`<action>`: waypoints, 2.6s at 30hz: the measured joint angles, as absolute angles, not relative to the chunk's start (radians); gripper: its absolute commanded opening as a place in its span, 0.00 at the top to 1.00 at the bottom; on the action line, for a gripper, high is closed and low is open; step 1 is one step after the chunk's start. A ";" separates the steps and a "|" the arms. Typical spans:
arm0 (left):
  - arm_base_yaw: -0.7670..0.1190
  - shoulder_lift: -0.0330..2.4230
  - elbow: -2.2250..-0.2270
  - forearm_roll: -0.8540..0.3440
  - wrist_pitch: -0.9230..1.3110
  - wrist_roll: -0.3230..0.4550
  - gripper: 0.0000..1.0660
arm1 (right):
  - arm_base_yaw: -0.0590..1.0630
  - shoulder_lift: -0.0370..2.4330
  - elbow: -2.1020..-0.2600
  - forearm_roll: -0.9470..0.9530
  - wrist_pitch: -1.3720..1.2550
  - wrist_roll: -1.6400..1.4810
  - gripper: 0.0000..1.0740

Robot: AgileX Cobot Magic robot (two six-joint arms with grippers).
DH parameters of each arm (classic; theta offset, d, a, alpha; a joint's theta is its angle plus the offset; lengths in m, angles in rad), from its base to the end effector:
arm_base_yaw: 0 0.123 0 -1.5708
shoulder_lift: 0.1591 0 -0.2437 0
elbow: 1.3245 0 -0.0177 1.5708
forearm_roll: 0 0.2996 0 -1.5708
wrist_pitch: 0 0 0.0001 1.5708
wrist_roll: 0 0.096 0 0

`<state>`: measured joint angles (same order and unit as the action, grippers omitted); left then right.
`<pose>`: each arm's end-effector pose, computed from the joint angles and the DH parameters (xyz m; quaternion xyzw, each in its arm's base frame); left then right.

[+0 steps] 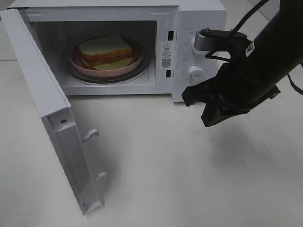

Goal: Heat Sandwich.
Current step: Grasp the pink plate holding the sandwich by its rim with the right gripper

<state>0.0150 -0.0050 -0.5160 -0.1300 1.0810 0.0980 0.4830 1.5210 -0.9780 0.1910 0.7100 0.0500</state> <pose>0.0801 -0.0098 0.3029 0.0392 0.8504 -0.0353 0.5236 0.2970 0.1692 0.1620 -0.1525 0.9649 0.1255 0.1733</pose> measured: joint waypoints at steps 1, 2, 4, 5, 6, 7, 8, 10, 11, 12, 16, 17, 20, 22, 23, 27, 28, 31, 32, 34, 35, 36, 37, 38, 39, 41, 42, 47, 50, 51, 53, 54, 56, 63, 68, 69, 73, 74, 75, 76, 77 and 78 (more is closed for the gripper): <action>0.015 -0.005 -0.516 -0.130 1.081 0.098 0.06 | 0.483 1.521 -0.994 0.181 0.742 0.013 0.94; 0.015 -0.005 -0.516 -0.130 1.081 0.098 0.06 | 0.483 1.521 -1.023 0.171 0.797 -0.069 0.94; 0.015 -0.005 -0.516 -0.130 1.081 0.098 0.06 | 0.483 1.521 -1.036 0.165 0.824 -0.123 0.94; 0.015 -0.005 -0.516 -0.130 1.081 0.098 0.06 | 0.483 1.521 -1.045 0.158 0.844 -0.167 0.94; 0.015 -0.005 -0.516 -0.130 1.081 0.098 0.06 | 0.483 1.521 -1.055 0.150 0.867 -0.225 0.94; 0.015 -0.005 -0.516 -0.130 1.081 0.098 0.06 | 0.483 1.521 -1.065 0.135 0.896 -0.340 0.94; 0.015 -0.005 -0.516 -0.130 1.081 0.098 0.06 | 0.483 1.521 -1.068 0.128 0.909 -0.385 0.94; 0.015 -0.005 -0.516 -0.130 1.081 0.098 0.06 | 0.483 1.521 -1.068 0.121 0.918 -0.440 0.93; 0.015 -0.005 -0.516 -0.130 1.081 0.098 0.06 | 0.483 1.521 -1.068 0.101 0.936 -0.541 0.93; 0.015 -0.005 -0.516 -0.130 1.081 0.098 0.06 | 0.483 1.521 -1.068 0.094 0.943 -0.600 0.93; 0.015 -0.005 -0.516 -0.130 1.081 0.098 0.06 | 0.483 1.521 -1.068 0.074 0.954 -0.849 0.93; 0.015 -0.005 -0.516 -0.130 1.081 0.098 0.06 | 0.483 1.521 -1.068 0.068 0.954 -0.923 0.93; 0.015 -0.005 -0.516 -0.130 1.081 0.098 0.06 | 0.483 1.521 -1.068 0.050 0.953 -1.058 0.93; 0.015 -0.005 -0.516 -0.130 1.081 0.098 0.06 | 0.483 1.521 -1.068 0.024 0.942 -1.228 0.92; 0.015 -0.005 -0.516 -0.130 1.081 0.098 0.06 | 0.483 1.521 -1.068 0.021 0.937 -1.264 0.92; 0.015 -0.005 -0.516 -0.130 1.081 0.098 0.06 | 0.483 1.521 -1.068 0.010 0.911 -1.315 0.88; 0.015 -0.005 -0.516 -0.130 1.081 0.098 0.06 | 0.483 1.521 -1.068 0.010 0.911 -1.315 0.88; 0.015 -0.005 -0.516 -0.130 1.081 0.098 0.06 | 0.483 1.521 -1.068 0.000 0.871 -1.328 0.73; 0.015 -0.005 -0.516 -0.130 1.081 0.098 0.06 | 0.483 1.521 -1.068 0.000 0.861 -1.327 0.67; 0.015 -0.005 -0.516 -0.130 1.081 0.098 0.06 | 0.483 1.521 -1.068 0.000 0.851 -1.327 0.59; 0.015 -0.005 -0.516 -0.130 1.081 0.098 0.06 | 0.483 1.521 -1.068 0.000 0.831 -1.321 0.42; 0.015 -0.005 -0.516 -0.130 1.081 0.098 0.06 | 0.483 1.521 -1.068 0.000 0.823 -1.318 0.35; 0.015 -0.005 -0.516 -0.130 1.081 0.098 0.06 | 0.483 1.521 -1.068 0.000 0.813 -1.308 0.27; 0.015 -0.005 -0.516 -0.130 1.081 0.098 0.06 | 0.483 1.521 -1.068 0.000 0.813 -1.308 0.27; 0.015 -0.005 -0.516 -0.130 1.081 0.098 0.06 | 0.483 1.521 -1.068 0.000 0.799 -1.286 0.21; 0.015 -0.005 -0.516 -0.130 1.081 0.098 0.06 | 0.483 1.521 -1.068 0.000 0.785 -1.256 0.08; 0.015 -0.005 -0.516 -0.130 1.081 0.098 0.06 | 0.483 1.521 -1.068 0.000 0.777 -1.233 0.08; 0.015 -0.005 -0.516 -0.130 1.081 0.098 0.06 | 0.487 1.521 -1.068 -0.019 0.741 -1.164 0.10; 0.015 -0.005 -0.516 -0.130 1.081 0.098 0.06 | 0.502 1.521 -1.068 -0.057 0.725 -1.163 0.10; 0.015 -0.005 -0.516 -0.130 1.081 0.098 0.06 | 0.511 1.522 -1.069 -0.071 0.724 -1.162 0.11; 0.015 -0.005 -0.516 -0.130 1.081 0.098 0.06 | 0.535 1.532 -1.078 -0.107 0.722 -1.162 0.11; 0.015 -0.005 -0.516 -0.130 1.081 0.098 0.06 | 0.544 1.538 -1.084 -0.120 0.718 -1.161 0.12; 0.015 -0.005 -0.516 -0.130 1.081 0.098 0.06 | 0.563 1.560 -1.102 -0.139 0.714 -1.153 0.13; 0.015 -0.005 -0.516 -0.130 1.081 0.098 0.06 | 0.620 1.655 -1.206 -0.174 0.696 -1.142 0.14; 0.015 -0.005 -0.516 -0.130 1.081 0.098 0.06 | 0.646 1.717 -1.277 -0.183 0.663 -1.142 0.15; 0.015 -0.005 -0.516 -0.130 1.081 0.098 0.06 | 0.649 1.730 -1.289 -0.188 0.656 -1.142 0.15; 0.015 -0.005 -0.516 -0.130 1.081 0.098 0.06 | 0.659 1.777 -1.334 -0.196 0.628 -1.142 0.17; 0.015 -0.005 -0.516 -0.130 1.081 0.098 0.06 | 0.661 1.790 -1.347 -0.197 0.620 -1.142 0.17; 0.015 -0.005 -0.516 -0.130 1.081 0.098 0.06 | 0.661 1.803 -1.359 -0.197 0.614 -1.142 0.17; 0.015 -0.005 -0.516 -0.130 1.081 0.098 0.06 | 0.661 1.823 -1.382 -0.197 0.597 -1.142 0.17; 0.015 -0.005 -0.516 -0.130 1.081 0.098 0.06 | 0.661 1.831 -1.392 -0.197 0.593 -1.142 0.17; 0.015 -0.005 -0.516 -0.130 1.081 0.098 0.06 | 0.661 1.831 -1.392 -0.197 0.593 -1.142 0.17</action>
